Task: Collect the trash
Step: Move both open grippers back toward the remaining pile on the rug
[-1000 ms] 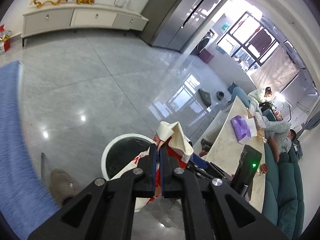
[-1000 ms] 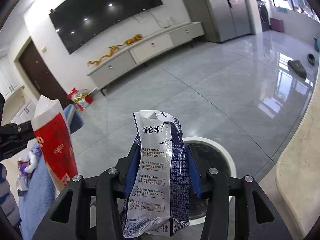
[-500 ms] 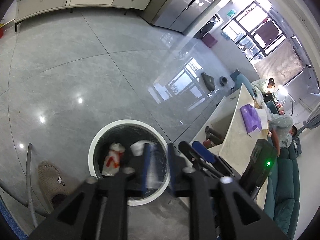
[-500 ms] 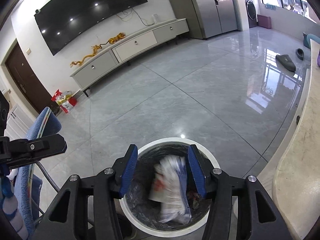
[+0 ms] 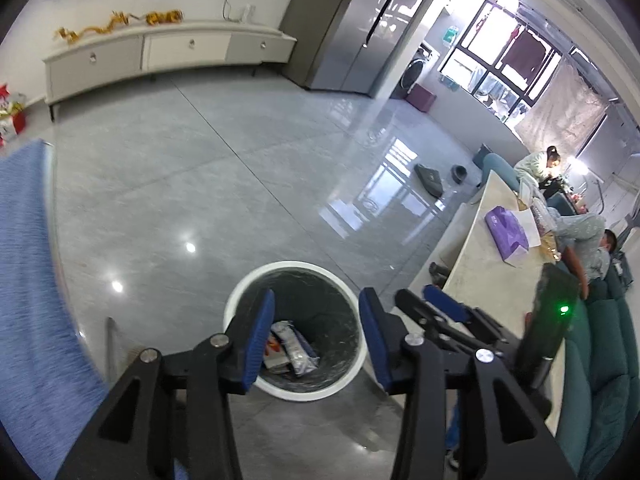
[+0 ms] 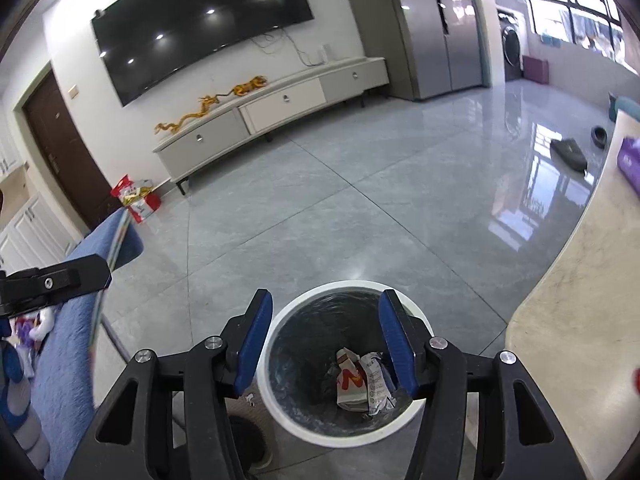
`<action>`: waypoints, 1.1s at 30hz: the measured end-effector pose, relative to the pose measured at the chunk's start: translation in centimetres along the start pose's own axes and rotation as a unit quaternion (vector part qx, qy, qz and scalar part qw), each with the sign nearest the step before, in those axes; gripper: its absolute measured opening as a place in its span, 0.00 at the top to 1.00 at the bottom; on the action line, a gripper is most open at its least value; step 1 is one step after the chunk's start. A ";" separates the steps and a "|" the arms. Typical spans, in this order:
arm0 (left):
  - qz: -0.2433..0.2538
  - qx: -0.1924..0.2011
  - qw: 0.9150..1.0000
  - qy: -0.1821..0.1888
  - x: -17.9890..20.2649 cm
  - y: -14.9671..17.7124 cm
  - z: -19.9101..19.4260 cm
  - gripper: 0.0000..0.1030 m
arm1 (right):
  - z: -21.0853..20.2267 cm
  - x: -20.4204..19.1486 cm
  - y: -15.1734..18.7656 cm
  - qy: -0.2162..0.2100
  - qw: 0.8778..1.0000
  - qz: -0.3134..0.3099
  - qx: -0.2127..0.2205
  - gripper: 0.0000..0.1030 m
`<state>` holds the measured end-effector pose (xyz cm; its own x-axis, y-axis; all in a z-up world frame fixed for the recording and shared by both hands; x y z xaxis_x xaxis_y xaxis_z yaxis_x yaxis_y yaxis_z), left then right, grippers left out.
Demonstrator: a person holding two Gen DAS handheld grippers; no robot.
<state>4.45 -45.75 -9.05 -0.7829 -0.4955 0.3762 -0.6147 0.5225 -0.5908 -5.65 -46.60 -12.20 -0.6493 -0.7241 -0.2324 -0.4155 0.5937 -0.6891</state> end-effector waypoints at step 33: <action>-0.038 0.202 0.977 -0.060 -10.7 9.2 -35.0 0.59 | -14.5 -16.9 2.9 -0.099 0.982 -0.155 0.048 0.42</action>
<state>3.86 -11.37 6.47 -0.7049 -0.6130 0.3569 -0.5630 0.1775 -0.8072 -5.12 -27.58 -0.36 -0.3611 -0.9243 -0.1233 -0.5062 0.3053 -0.8066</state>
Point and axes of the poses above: each gripper's, at about its wrist camera, not at the fingertips, and z roughly the way its jaws point, x to its right, y to its underside, the point moved 4 cm from there along z, roughly the way its jaws point, and after that the axes turned 2 degrees about y, right-handed, at the moved point
